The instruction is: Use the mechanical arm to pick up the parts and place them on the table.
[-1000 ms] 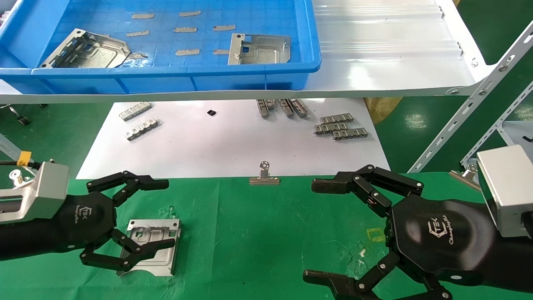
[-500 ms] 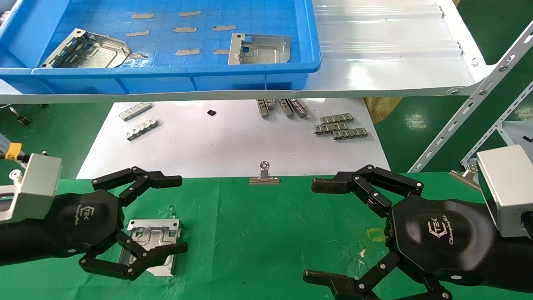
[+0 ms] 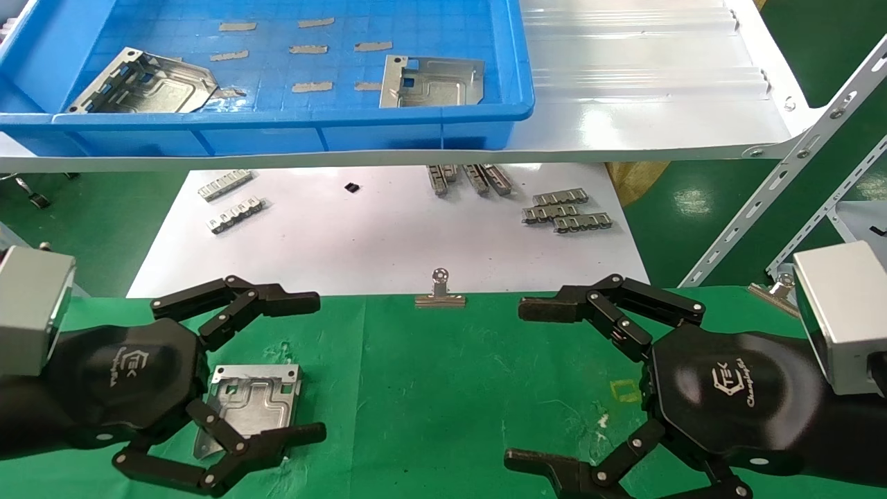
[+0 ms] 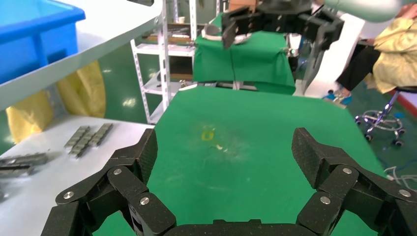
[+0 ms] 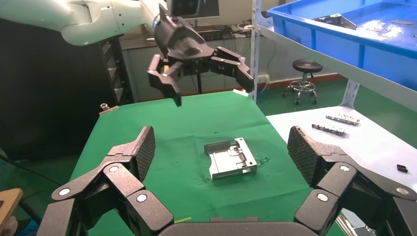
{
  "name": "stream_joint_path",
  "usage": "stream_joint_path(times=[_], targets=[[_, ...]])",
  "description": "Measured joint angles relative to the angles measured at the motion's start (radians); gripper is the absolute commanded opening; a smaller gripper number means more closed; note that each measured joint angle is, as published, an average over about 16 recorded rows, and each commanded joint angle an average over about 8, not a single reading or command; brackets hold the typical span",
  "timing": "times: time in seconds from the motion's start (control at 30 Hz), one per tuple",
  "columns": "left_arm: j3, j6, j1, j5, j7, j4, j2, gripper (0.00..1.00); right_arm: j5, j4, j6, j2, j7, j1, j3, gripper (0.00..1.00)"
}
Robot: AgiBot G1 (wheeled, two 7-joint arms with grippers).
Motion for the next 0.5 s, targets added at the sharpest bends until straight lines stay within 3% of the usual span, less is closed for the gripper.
stream_joint_path(times=[0.5], targets=[[-0.099,-0.007,0.064,-0.013,-0.1,-0.124,-0.003,1.0,0.0,0.0,0.0,0.0,0.0,0.0,0.0,1.0]])
